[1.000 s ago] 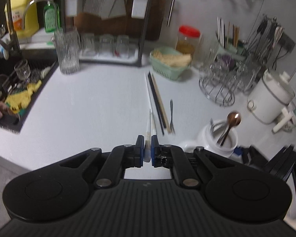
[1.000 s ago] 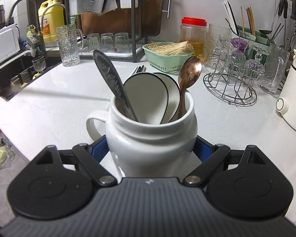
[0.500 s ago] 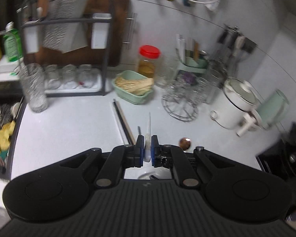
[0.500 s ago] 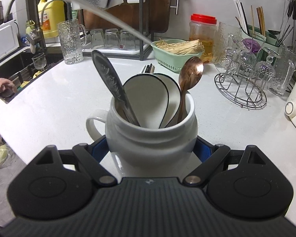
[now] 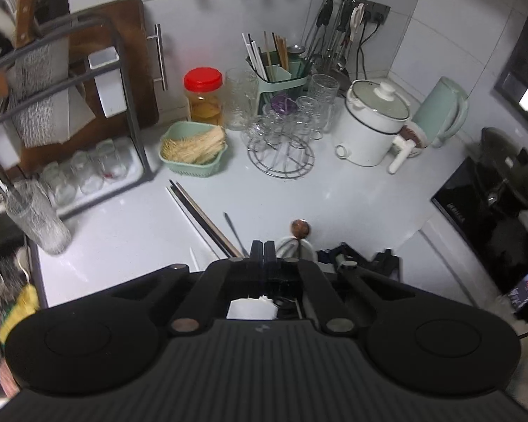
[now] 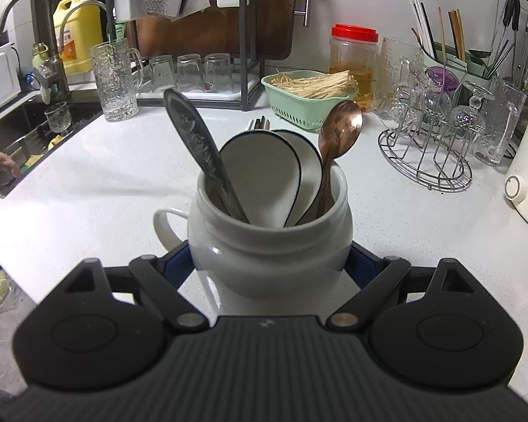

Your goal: Organize utensils

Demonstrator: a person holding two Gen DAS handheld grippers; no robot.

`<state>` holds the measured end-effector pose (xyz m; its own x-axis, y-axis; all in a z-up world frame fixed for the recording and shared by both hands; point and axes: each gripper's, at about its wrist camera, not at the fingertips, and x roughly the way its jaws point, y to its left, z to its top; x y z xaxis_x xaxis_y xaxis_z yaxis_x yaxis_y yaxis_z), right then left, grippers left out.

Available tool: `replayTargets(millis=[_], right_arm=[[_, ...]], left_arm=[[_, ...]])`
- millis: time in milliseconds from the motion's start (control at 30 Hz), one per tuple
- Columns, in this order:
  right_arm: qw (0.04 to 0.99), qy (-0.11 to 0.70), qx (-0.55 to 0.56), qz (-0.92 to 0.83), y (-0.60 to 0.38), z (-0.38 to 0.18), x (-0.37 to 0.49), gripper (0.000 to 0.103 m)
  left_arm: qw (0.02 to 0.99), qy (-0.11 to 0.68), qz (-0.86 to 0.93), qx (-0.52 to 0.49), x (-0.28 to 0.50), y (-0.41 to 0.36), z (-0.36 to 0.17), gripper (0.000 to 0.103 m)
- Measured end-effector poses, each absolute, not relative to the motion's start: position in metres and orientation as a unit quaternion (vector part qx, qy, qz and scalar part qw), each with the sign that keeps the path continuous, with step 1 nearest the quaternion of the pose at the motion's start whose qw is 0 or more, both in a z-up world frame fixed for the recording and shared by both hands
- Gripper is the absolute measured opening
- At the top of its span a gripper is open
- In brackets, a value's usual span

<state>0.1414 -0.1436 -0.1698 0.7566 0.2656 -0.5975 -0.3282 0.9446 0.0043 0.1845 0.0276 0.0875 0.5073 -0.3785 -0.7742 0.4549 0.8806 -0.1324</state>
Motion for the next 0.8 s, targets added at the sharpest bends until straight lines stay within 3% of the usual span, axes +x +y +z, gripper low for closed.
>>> replayTargets(millis=[433,800], right_arm=[[0.942,0.308,-0.039,0.126,-0.133,-0.170,0.152,0.091],[0.934,0.340,-0.038,0.105,-0.119,-0.164,0.178,0.091]], left_arm=[[0.849,0.508,-0.134,-0.051,0.201,0.141,-0.086,0.000],[0.807,0.553,-0.073,-0.194,0.198,0.216,-0.152,0.003]])
